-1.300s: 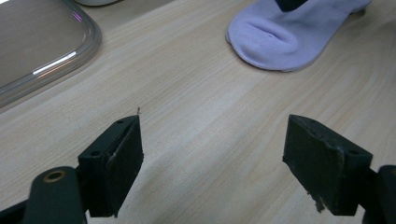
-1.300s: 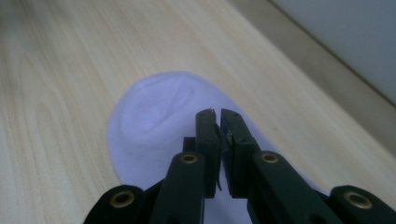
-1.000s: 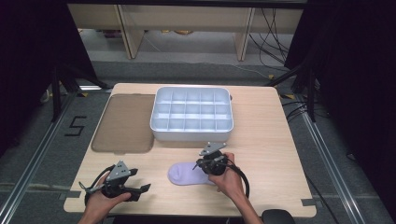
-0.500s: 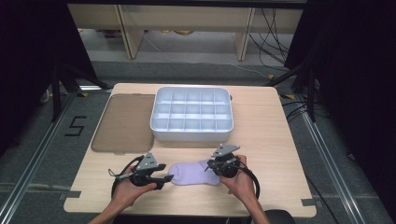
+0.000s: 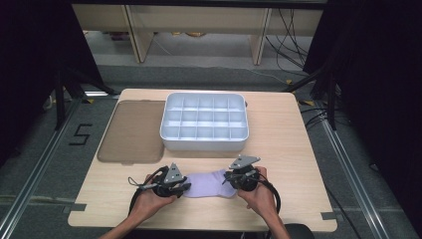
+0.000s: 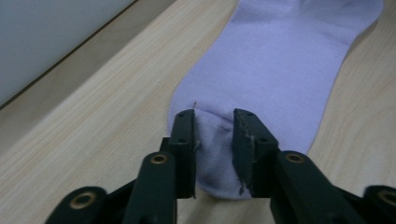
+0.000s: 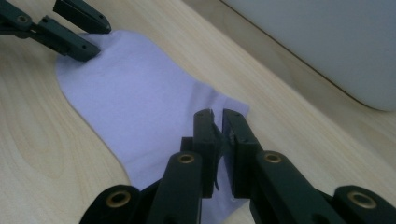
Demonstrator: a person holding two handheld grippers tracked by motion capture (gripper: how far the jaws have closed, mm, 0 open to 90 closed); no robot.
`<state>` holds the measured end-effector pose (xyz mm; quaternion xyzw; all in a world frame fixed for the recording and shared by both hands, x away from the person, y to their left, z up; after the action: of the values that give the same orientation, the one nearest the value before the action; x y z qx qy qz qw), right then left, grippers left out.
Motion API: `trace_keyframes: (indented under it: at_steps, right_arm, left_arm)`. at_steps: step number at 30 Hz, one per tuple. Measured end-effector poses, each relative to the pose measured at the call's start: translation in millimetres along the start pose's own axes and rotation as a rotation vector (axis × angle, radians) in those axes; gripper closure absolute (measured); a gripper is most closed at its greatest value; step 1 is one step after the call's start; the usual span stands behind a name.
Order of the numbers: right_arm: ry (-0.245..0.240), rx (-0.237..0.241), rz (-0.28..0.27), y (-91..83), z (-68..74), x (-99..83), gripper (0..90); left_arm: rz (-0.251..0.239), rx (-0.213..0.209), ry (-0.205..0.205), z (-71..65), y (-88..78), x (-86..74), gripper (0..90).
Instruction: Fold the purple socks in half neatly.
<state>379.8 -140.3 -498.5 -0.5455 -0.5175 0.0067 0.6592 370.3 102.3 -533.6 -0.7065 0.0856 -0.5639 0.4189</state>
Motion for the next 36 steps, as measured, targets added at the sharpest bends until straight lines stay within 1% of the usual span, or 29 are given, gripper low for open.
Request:
trace_keyframes:
  at_steps: [1, 2, 3, 4, 5, 6, 7, 8, 9, 11, 12, 14, 15, 16, 18, 19, 20, 21, 22, 23, 24, 25, 27, 28, 30, 31, 32, 33, 36]
  right_arm:
    - [0.023, 0.008, 0.011, 0.4, 2.4, -0.4, 84.7]
    - [0.000, 0.006, -0.020, 3.3, 2.9, 0.0, 84.7]
    - [0.013, 0.011, 0.004, 2.7, 6.1, 0.2, 84.9]
    - [0.008, 0.012, -0.001, 4.0, 8.3, 0.2, 85.1]
    - [0.008, 0.012, -0.001, 4.0, 8.3, 0.2, 85.1]
    - [-0.007, 0.027, 0.007, 7.8, 13.4, -0.5, 85.5]
    - [-0.032, 0.030, 0.009, 9.4, 13.9, -0.3, 85.7]
    - [-0.032, 0.030, 0.009, 9.4, 13.9, -0.3, 85.7]
    - [-0.043, 0.060, 0.025, 10.6, 18.4, 0.7, 86.2]
    - [-0.057, 0.063, 0.009, 13.4, 20.4, 1.2, 86.3]
    - [-0.050, 0.073, 0.035, 12.1, 23.4, 1.3, 86.4]
    - [-0.062, 0.076, 0.039, 15.5, 28.4, 1.0, 86.7]
    - [-0.059, 0.082, 0.050, 19.4, 34.6, 0.8, 86.9]
    - [-0.059, 0.082, 0.050, 19.4, 34.6, 0.8, 86.9]
    - [-0.085, 0.092, 0.070, 24.8, 40.3, 0.2, 87.1]
    - [-0.115, 0.089, 0.064, 28.6, 46.3, 1.7, 87.5]
    - [-0.119, 0.104, 0.069, 28.3, 50.2, 3.4, 87.5]
    - [-0.119, 0.104, 0.069, 28.3, 50.2, 3.4, 87.5]
    - [-0.128, 0.108, 0.066, 29.0, 53.3, 4.3, 87.5]
    - [-0.119, 0.114, 0.072, 29.0, 57.7, 5.2, 87.6]
    - [-0.142, 0.122, 0.063, 30.2, 61.6, 6.3, 87.6]
    - [-0.127, 0.129, 0.068, 29.7, 63.7, 6.5, 87.6]
    - [-0.129, 0.124, 0.074, 29.5, 64.1, 6.8, 87.6]
    - [-0.120, 0.141, 0.062, 30.6, 66.9, 7.5, 87.5]
    - [-0.128, 0.145, 0.070, 30.3, 67.0, 8.3, 87.5]
    - [-0.104, 0.147, 0.066, 31.9, 71.3, 9.2, 87.6]
    - [-0.104, 0.147, 0.066, 31.9, 71.3, 9.2, 87.6]
    - [-0.136, 0.168, 0.053, 33.7, 74.6, 11.4, 87.6]
    - [-0.140, 0.175, 0.042, 35.8, 80.7, 13.2, 87.6]
  left_arm:
    - [-0.004, 0.001, -0.001, 0.5, 0.1, -0.3, 75.3]
    - [-0.018, -0.009, -0.007, 0.1, 0.5, -0.8, 77.5]
    - [-0.034, -0.017, -0.018, 0.0, 1.2, -1.0, 82.5]
    - [-0.016, -0.031, -0.011, 2.2, -0.7, -1.2, 83.2]
    - [-0.016, -0.031, -0.011, 2.2, -0.7, -1.2, 83.6]
    - [-0.023, -0.042, -0.024, 4.0, -0.9, -1.8, 83.9]
    - [-0.023, -0.042, -0.024, 4.0, -0.9, -1.8, 84.1]
    - [-0.026, -0.056, -0.014, 4.8, -2.1, -1.9, 84.1]
    - [-0.032, -0.069, -0.039, 4.8, -2.8, -2.1, 84.5]
    - [-0.041, -0.076, -0.027, 6.0, -5.9, -0.1, 84.6]
    - [-0.044, -0.070, -0.021, 6.3, -7.6, 1.0, 84.7]
    - [-0.043, -0.065, -0.014, 4.9, -12.0, 3.4, 84.8]
    - [-0.058, -0.081, -0.012, 1.7, -15.2, 6.8, 84.8]
    - [-0.058, -0.081, -0.012, 1.7, -15.2, 6.8, 84.9]
    - [-0.061, -0.086, 0.002, -1.0, -20.6, 11.0, 84.9]
    - [-0.083, -0.081, -0.003, -2.4, -21.4, 12.5, 85.0]
    - [-0.086, -0.084, -0.010, -2.9, -23.1, 13.3, 84.9]
    - [-0.076, -0.085, 0.007, -1.5, -25.8, 13.6, 84.9]
    - [-0.081, -0.086, 0.001, -0.9, -27.4, 13.6, 84.9]
    - [-0.099, -0.092, -0.009, -1.9, -28.4, 14.3, 84.9]
    - [-0.087, -0.093, 0.010, -0.8, -31.0, 14.1, 84.9]
    - [-0.085, -0.094, 0.008, -2.1, -34.3, 13.0, 84.9]
    - [-0.100, -0.100, -0.004, -3.9, -35.9, 12.8, 84.9]
    - [-0.101, -0.106, -0.007, -4.4, -38.0, 12.8, 84.9]
    - [-0.109, -0.113, -0.007, -4.1, -41.6, 12.9, 84.9]
    - [-0.116, -0.120, -0.013, -3.2, -43.3, 13.1, 84.9]
    - [-0.116, -0.120, -0.013, -3.2, -43.3, 13.1, 84.9]
    - [-0.113, -0.118, -0.016, -1.5, -45.7, 13.2, 84.9]
    - [-0.128, -0.135, -0.037, 1.0, -48.3, 13.0, 84.9]
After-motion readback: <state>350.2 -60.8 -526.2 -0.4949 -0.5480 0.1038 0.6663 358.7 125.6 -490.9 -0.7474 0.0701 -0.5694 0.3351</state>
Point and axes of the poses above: each handheld gripper's, and its own axes: y roughly forward along the jaws, x roughly out of its top, z roughly to its left, the point moved 3 cm from there along y, roughly forward along the jaws, and after that the axes turned 7 degrees about -x, right-handed, at the moved point
